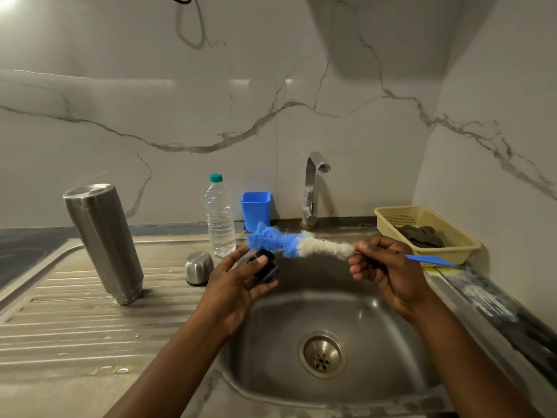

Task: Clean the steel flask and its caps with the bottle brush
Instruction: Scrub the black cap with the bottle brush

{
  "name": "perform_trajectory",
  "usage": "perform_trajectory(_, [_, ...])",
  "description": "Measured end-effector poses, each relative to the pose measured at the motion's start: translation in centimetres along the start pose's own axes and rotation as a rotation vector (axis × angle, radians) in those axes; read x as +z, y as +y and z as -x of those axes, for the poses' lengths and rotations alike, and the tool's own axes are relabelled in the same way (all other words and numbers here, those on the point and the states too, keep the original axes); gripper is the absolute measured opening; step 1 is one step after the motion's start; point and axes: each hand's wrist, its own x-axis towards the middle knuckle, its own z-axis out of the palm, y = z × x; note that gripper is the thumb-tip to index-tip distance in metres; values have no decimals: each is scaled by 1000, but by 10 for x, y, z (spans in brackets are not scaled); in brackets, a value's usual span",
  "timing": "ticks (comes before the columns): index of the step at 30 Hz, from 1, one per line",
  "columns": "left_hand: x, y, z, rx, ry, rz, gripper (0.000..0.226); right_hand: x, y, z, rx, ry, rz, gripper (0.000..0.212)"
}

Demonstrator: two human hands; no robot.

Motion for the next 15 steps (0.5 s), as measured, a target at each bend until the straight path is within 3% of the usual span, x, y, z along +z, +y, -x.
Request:
perform_trajectory(6, [1, -3, 0, -60, 11, 38, 35, 1, 4, 2, -5, -14, 11, 17])
perform_trajectory(11, [2, 0, 1, -17, 26, 18, 57, -1, 2, 1, -15, -14, 25, 17])
perform_trajectory(15, [0, 4, 1, 20, 40, 32, 60, -6, 1, 1, -18, 7, 18, 17])
